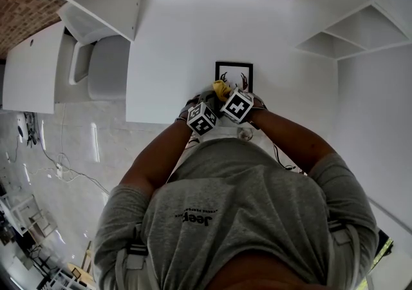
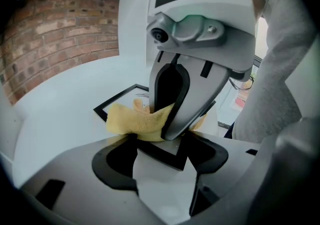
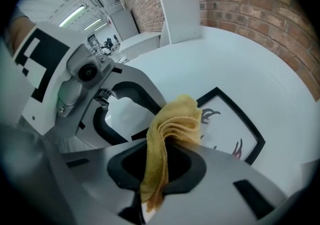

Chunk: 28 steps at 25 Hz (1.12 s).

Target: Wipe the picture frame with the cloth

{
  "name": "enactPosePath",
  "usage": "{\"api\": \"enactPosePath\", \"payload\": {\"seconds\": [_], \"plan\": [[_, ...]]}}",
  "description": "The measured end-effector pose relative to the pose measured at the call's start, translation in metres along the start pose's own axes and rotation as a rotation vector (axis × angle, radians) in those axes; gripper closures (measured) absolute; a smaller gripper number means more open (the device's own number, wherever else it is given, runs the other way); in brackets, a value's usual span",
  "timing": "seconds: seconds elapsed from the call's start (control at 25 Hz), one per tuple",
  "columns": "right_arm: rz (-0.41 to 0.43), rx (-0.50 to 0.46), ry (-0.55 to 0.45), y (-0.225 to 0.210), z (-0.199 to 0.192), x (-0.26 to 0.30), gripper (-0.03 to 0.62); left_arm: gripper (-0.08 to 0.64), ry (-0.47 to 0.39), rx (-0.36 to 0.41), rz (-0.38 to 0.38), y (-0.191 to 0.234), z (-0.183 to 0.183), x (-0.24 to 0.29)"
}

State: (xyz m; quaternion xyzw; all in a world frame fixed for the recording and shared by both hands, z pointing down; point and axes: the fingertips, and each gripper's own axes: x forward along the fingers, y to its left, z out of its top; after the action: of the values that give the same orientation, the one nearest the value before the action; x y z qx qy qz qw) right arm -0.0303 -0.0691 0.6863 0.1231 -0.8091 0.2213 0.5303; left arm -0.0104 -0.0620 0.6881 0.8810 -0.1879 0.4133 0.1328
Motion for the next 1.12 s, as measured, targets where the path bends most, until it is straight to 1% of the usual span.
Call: {"api": "enactPosePath", "payload": {"seconds": [0.2, 0.24, 0.32, 0.4, 0.6, 0.76, 0.92, 1.12], "plan": [[0.035, -0.015, 0.023, 0.002, -0.008, -0.001, 0.538, 0.249, 0.004, 0.003, -0.002, -0.001, 0.0, 0.0], [0.053, -0.02, 0.023, 0.003, -0.007, -0.001, 0.538, 0.249, 0.004, 0.004, -0.003, -0.001, 0.0, 0.0], [0.104, -0.028, 0.034, 0.006, -0.005, -0.002, 0.538, 0.249, 0.002, 0.003, -0.002, -0.001, 0.0, -0.001], [0.162, -0.042, 0.067, 0.01, -0.007, -0.003, 0.538, 0.249, 0.0, 0.002, -0.001, -0.001, 0.0, -0.001], [0.29, -0.1, 0.132, 0.017, -0.012, -0.006, 0.54, 0.247, 0.002, 0.004, -0.001, -0.001, -0.001, 0.0], [0.384, -0.091, 0.146, 0.025, -0.014, -0.013, 0.54, 0.247, 0.002, 0.003, -0.001, -0.002, -0.001, 0.0], [0.418, -0.076, 0.132, 0.028, -0.017, -0.017, 0.538, 0.247, 0.001, 0.007, -0.003, -0.002, 0.0, 0.0], [0.43, -0.056, 0.122, 0.029, -0.016, -0.017, 0.538, 0.247, 0.002, 0.009, -0.006, -0.002, -0.001, -0.001]]}}
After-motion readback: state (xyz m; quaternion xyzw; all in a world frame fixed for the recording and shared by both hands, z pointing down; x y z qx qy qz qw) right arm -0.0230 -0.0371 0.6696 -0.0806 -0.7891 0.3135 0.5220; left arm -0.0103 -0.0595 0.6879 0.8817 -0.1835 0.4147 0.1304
